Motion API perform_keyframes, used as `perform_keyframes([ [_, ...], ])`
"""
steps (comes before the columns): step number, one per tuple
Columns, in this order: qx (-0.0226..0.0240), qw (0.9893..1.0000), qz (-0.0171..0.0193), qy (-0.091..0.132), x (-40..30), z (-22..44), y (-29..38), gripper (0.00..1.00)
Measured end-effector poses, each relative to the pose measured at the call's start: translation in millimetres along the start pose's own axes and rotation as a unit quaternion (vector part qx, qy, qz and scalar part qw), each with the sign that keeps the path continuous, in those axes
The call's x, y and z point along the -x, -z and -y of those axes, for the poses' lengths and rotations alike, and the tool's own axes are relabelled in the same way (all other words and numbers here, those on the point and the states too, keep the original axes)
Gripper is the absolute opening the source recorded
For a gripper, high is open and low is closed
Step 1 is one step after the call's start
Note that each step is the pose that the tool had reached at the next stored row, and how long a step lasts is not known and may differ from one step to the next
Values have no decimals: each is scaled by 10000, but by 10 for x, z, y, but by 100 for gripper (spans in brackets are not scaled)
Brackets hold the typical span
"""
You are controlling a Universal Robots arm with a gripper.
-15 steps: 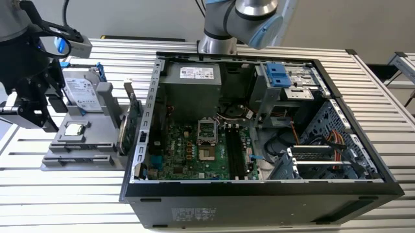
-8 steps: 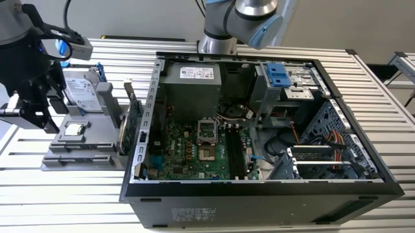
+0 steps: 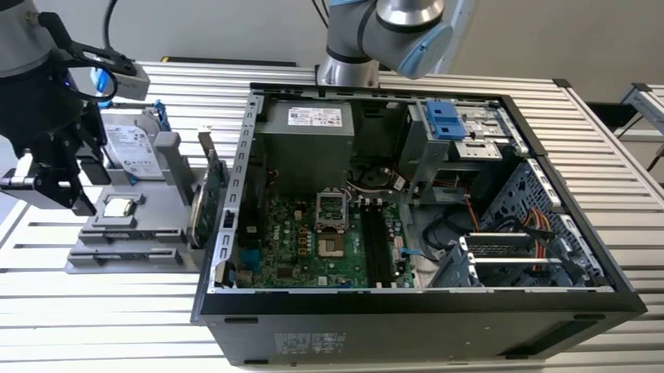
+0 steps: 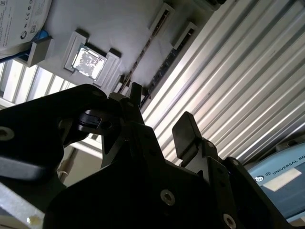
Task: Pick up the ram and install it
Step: 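Pick up the ram and move it above insertion slot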
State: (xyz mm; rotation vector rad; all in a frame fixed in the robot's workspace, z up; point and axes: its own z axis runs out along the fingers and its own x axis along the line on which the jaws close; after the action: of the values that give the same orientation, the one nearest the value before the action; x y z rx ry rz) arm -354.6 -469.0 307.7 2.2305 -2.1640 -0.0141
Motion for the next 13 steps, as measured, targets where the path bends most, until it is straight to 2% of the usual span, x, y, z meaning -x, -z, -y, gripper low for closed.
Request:
perform_keyframes([
  [13,27,10000,1,0,1,2,-73,100],
])
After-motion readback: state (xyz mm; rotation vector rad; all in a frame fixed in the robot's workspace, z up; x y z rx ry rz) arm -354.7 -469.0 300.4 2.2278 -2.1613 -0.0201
